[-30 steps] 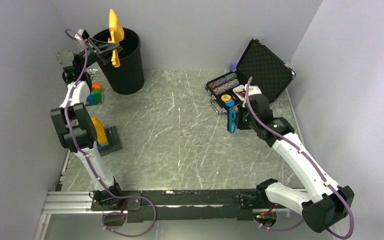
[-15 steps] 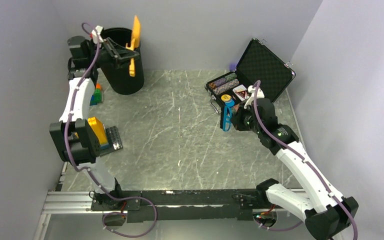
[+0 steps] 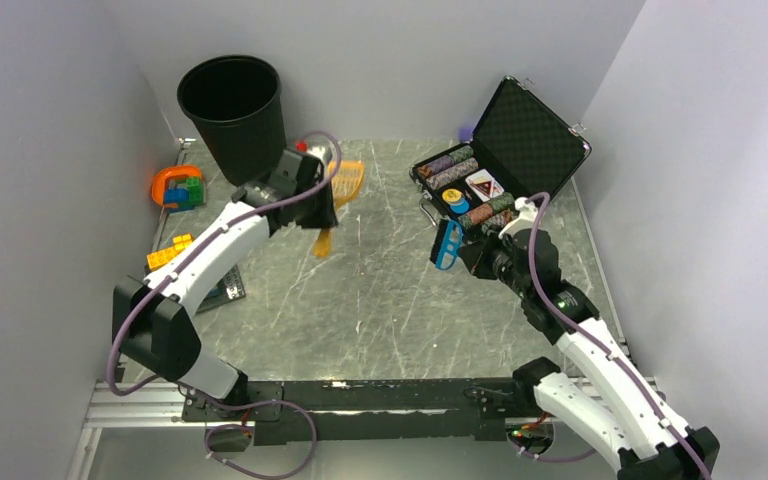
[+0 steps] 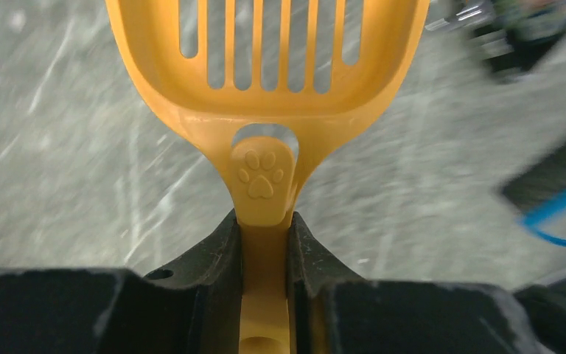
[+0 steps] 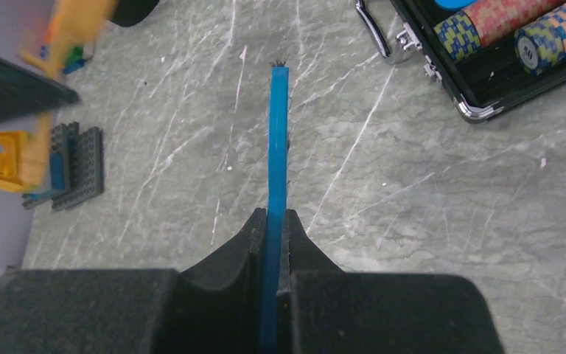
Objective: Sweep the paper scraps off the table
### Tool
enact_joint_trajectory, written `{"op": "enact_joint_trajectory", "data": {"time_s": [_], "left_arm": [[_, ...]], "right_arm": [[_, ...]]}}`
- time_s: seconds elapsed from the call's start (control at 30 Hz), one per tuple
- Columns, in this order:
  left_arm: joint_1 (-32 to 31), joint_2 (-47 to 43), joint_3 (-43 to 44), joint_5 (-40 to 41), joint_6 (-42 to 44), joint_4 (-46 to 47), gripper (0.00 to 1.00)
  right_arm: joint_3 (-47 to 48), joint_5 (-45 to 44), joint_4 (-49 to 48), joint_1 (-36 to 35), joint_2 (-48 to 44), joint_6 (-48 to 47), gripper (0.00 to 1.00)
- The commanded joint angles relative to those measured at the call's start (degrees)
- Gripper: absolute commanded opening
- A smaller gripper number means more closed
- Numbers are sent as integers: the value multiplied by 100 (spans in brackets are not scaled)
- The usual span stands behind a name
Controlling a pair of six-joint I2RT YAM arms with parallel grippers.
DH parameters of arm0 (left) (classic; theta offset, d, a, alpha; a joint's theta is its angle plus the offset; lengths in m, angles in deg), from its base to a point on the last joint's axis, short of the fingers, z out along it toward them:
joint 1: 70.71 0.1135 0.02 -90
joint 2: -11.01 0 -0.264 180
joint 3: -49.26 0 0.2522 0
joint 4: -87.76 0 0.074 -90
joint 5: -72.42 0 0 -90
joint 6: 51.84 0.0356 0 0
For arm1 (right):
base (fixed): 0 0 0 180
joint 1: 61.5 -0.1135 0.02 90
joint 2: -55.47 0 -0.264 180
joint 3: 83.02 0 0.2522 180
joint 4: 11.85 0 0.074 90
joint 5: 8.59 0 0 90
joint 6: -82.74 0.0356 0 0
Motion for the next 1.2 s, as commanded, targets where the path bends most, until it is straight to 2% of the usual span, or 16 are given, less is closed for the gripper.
{"op": "enact_joint_trajectory", "data": {"time_s": [0.0,0.2,0.43,0.63,0.9,0.93,0.97,1.0,1.03,1.07,1.17], "left_arm": [[-288,-214,-848,1763,103,253,0],[-293,-478,-2011,1883,-134,1048,0],[-289,-355,-2440,2106,-180,1162,0],[-289,-353,-2734,2094,-115,1421,0],[-250,-8,-2609,2030,-66,1579,0],[-250,42,-2591,2031,-61,1606,0],[-243,87,-2575,2020,-53,1634,0],[-241,130,-2547,2004,-41,1641,0],[-243,174,-2518,1986,-26,1644,0],[-243,210,-2485,1969,-16,1650,0],[-246,295,-2409,1935,20,1633,0]], "right_arm": [[-455,-41,-817,29,-408,619,0],[-1285,168,-1795,26,-377,1390,0],[-2118,435,-4374,25,436,2457,0],[-1769,340,-5546,41,1927,2886,0],[-740,1114,-7010,229,4457,3453,1],[-567,1281,-7007,275,4712,3513,6],[-377,1448,-6879,319,4941,3553,19],[-225,1591,-6779,358,5125,3567,44],[-150,1652,-6681,381,5231,3561,86],[-143,1593,-6595,386,5258,3546,98],[-307,1397,-6412,401,5083,3378,100]]}}
